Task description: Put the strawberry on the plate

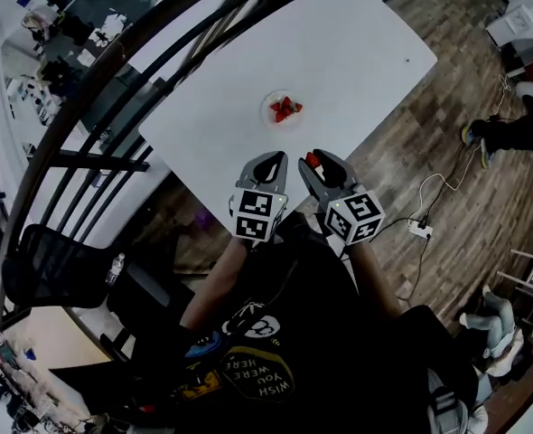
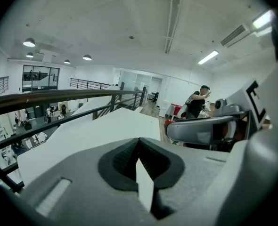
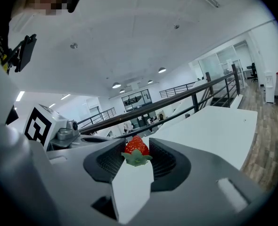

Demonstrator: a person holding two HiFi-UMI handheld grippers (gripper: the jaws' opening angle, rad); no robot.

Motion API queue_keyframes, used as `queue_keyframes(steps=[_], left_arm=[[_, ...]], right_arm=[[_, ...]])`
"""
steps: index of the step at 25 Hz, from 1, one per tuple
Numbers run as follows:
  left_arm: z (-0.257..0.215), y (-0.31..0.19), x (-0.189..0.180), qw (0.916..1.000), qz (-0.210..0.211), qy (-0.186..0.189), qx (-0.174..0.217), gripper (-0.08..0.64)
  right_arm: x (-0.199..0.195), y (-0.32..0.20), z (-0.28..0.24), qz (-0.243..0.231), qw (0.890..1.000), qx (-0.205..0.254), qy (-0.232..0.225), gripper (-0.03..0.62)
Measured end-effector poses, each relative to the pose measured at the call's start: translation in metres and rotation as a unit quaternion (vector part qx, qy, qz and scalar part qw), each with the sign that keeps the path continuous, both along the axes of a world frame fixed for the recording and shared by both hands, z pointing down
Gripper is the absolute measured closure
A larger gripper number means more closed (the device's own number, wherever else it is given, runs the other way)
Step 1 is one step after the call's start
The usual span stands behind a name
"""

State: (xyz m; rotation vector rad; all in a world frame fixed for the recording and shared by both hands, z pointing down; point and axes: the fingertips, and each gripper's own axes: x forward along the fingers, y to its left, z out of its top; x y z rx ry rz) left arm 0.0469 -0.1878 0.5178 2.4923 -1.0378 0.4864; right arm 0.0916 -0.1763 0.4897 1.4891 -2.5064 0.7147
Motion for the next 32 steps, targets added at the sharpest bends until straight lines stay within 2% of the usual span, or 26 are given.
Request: queue_keyframes(steps=[14, 22, 32], left_arm=[[0.055, -0.064, 0.016, 0.9979, -0.041, -0.009, -0.05, 0.555], [0.1, -0.089, 0.022, 0.9945, -0.051, -0.02, -0.089, 0.555], [0.159, -0.107, 0.032, 0.9896, -0.054, -0.044, -0.126, 0.555]], right_arm=[[0.015, -0.074, 0.05, -0.054, 0.998, -0.038, 0.014, 0.434], [0.024, -0.103, 0.107, -0.083, 0.992, -0.074, 0.054, 0.434], [0.031, -0.122, 0.17, -0.099, 0.986, -0.118, 0.064, 0.434]])
